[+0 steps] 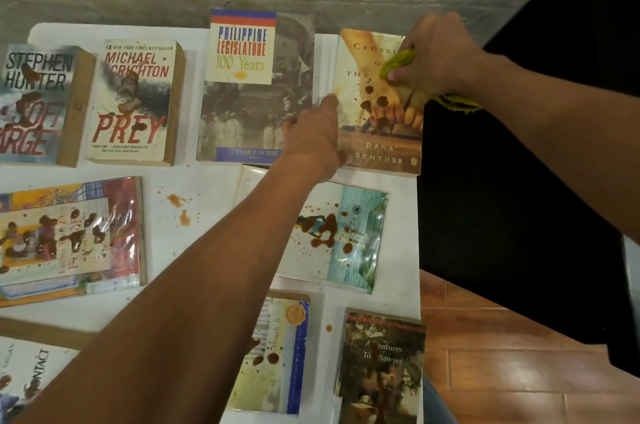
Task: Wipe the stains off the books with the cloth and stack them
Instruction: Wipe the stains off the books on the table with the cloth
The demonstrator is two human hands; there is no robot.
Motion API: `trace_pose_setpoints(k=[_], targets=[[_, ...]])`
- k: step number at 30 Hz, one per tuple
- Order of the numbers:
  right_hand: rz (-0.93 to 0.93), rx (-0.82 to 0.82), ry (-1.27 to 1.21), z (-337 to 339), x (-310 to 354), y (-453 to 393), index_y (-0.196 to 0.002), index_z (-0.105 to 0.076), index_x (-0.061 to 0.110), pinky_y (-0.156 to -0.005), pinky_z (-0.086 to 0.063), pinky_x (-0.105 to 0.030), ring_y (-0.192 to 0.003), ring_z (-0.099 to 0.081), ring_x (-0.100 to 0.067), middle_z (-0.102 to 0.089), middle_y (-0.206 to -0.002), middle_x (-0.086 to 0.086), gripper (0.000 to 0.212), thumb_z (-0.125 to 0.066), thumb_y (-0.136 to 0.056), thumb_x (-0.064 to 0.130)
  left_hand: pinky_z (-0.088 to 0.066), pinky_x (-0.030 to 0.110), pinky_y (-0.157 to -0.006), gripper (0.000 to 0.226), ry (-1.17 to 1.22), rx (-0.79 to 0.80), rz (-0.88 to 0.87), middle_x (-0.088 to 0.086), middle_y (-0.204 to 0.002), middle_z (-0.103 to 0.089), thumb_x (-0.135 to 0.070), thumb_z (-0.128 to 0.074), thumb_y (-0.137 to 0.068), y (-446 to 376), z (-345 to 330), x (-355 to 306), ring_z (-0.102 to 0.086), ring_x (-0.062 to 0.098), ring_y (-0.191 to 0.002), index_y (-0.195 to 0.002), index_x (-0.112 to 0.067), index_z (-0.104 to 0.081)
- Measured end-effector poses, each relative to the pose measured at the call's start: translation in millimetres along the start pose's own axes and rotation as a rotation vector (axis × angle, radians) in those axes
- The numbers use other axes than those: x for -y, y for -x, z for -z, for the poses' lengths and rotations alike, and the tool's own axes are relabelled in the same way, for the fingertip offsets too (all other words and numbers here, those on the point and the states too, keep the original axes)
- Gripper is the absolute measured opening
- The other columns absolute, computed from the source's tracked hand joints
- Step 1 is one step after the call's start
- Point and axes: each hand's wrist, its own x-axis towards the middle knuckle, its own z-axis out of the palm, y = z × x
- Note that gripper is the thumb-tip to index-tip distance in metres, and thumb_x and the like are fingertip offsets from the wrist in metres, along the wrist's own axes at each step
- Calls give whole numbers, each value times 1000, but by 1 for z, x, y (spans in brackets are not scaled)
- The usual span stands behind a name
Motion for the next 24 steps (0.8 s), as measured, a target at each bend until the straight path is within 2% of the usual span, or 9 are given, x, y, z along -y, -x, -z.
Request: trace_pose_setpoints(k=[4,7,11,15,17,19,20,22,24], targets=[[35,69,7,-1,4,3,-115,-73,17,-84,-46,-28,-86,-56,-15,-65,-111,-10,44,-77,-82,46,-38,46,-111,79,-6,7,7,11,-128,-59,-21,-83,-82,-1,0,-1,-54,31,-124,-144,-14,-35],[37,10,0,-2,6,4,-118,-70,16,-94,-43,-30,-93,-50,-14,-63,-118,-12,46,-77,-83,46,-37,45,-112,77,2,9,11,11,-129,-59,-22,-82,-83,0,1,-1,-53,31,-124,-143,-14,-35],[55,67,26,2,10,6,-114,-72,12,-84,-50,-31,-89,-58,-17,-68,-100,-6,42,-79,-83,39,-36,44,-112,75,-8,7,11,11,-127,-60,-24,-81,-84,1,2,-3,-53,32,-124,-143,-15,-36],[10,-22,49,-2,13,3,-122,-65,18,-98,-48,-40,-114,-52,-24,-56,-120,-10,53,-78,-81,47,-36,45,-113,80,12,6,12,12,-130,-59,-24,-82,-83,1,2,-2,-53,32,-125,-146,-15,-34],[34,19,96,-2,16,3,-119,-68,16,-98,-49,-41,-108,-53,-23,-58,-110,-6,52,-78,-80,49,-37,45,-113,81,15,5,6,11,-130,-59,-24,-83,-83,1,1,-1,-54,32,-124,-146,-15,-33],[43,25,97,-1,18,3,-118,-68,13,-90,-51,-39,-102,-54,-22,-56,-103,-2,51,-80,-80,45,-37,45,-113,82,22,9,4,11,-131,-59,-24,-82,-83,2,1,0,-54,32,-124,-147,-14,-33],[34,4,80,0,18,2,-120,-66,14,-87,-51,-38,-103,-55,-23,-56,-107,-4,51,-79,-81,43,-37,45,-113,82,20,11,4,11,-131,-58,-24,-82,-83,2,1,0,-54,32,-125,-148,-14,-32],[40,-27,70,-2,18,3,-126,-63,17,-90,-47,-37,-112,-52,-25,-55,-123,-9,50,-75,-85,43,-36,44,-113,82,8,11,2,12,-132,-58,-25,-82,-84,2,1,0,-53,32,-126,-148,-14,-32],[85,27,74,-3,19,3,-124,-67,16,-92,-43,-34,-114,-48,-21,-58,-124,-9,46,-74,-86,42,-36,44,-113,81,14,7,-3,12,-131,-58,-24,-82,-84,2,1,0,-53,32,-125,-147,-15,-32]])
